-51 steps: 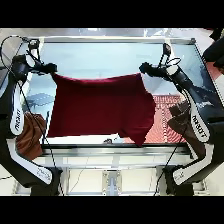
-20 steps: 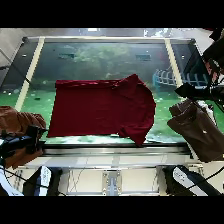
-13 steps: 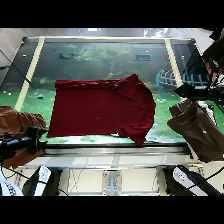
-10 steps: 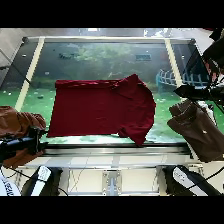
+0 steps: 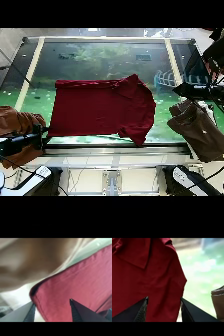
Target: Fold the shirts.
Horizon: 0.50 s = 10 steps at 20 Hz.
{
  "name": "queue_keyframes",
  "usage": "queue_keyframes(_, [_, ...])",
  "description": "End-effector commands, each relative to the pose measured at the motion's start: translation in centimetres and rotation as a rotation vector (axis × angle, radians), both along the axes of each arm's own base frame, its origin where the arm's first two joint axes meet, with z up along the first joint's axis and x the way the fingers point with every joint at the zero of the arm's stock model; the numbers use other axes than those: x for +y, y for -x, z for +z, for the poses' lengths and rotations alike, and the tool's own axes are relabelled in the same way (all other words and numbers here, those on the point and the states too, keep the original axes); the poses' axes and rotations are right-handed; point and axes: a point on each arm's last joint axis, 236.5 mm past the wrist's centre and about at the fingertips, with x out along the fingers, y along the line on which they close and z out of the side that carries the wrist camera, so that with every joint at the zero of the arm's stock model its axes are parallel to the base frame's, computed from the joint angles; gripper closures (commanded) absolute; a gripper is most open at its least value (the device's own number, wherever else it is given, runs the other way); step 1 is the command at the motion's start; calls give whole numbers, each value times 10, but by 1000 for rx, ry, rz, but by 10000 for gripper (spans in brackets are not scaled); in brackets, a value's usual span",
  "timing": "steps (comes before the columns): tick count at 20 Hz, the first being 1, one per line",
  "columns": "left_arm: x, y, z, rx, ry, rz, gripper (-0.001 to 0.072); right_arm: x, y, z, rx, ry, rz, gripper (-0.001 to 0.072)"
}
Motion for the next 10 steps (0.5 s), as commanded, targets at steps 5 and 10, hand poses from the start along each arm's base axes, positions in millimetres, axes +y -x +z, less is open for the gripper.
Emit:
queue_keyframes(5, [-2, -35, -5, -133, -42, -28, 698, 6, -2, 5, -11, -37, 1, 268])
queue_keyframes(10, [-2, -38, -2, -146, -33, -20, 698, -18, 37, -50, 197, 84, -14, 268])
